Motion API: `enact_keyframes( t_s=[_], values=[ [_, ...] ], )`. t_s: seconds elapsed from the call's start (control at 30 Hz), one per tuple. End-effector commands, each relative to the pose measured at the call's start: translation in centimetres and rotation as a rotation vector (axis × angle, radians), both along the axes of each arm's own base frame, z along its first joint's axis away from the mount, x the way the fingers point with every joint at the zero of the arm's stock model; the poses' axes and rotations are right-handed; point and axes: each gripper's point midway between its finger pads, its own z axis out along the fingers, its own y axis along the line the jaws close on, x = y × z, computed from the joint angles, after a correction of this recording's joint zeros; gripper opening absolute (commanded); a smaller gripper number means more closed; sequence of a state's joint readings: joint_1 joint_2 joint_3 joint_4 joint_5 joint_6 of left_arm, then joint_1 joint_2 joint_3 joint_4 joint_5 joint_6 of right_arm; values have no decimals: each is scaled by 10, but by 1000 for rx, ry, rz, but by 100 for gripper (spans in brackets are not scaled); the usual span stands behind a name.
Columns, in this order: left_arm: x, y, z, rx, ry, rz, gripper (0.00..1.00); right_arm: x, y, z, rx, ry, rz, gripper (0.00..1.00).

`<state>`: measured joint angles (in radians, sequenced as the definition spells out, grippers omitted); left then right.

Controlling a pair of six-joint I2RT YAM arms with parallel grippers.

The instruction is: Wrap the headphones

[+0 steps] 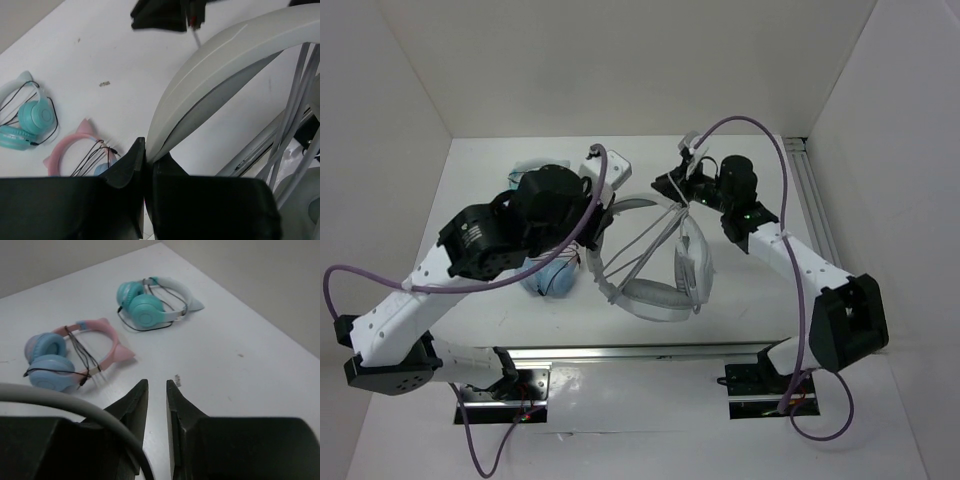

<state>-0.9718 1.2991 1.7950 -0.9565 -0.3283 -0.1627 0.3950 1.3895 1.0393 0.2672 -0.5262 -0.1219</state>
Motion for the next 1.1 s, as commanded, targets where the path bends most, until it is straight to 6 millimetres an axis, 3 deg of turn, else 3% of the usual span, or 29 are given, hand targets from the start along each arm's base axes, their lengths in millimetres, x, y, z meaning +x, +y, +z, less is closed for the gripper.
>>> enact_keyframes(
  t_s=[0.0, 0.07, 0.13, 0.27, 0.37, 0.43, 0.57, 0.77, 1.07],
  values=[
    [-4, -10, 62, -223, -98, -24, 0, -21, 29, -3, 144, 19, 182, 29],
    [0, -9, 74, -262, -113, 5, 0, -28, 42, -8, 201, 36, 234, 28],
    [7, -7, 85, -285, -137, 51, 0, -35, 49, -23, 240, 93, 258, 17],
    [17, 5, 114, -359, -193, 152, 0, -41, 72, -44, 284, 134, 310, 17],
    [25, 7, 132, -416, -208, 216, 0, -42, 95, -71, 274, 197, 324, 21],
    [28, 19, 148, -475, -228, 297, 0, -43, 107, -92, 258, 234, 339, 21],
    [38, 35, 165, -547, -271, 421, 0, -39, 111, -120, 274, 292, 334, 22],
    [47, 44, 168, -566, -294, 515, 0, -45, 112, -162, 273, 383, 341, 23],
    [49, 46, 166, -563, -301, 537, 0, -58, 114, -170, 282, 414, 382, 29]
  ],
)
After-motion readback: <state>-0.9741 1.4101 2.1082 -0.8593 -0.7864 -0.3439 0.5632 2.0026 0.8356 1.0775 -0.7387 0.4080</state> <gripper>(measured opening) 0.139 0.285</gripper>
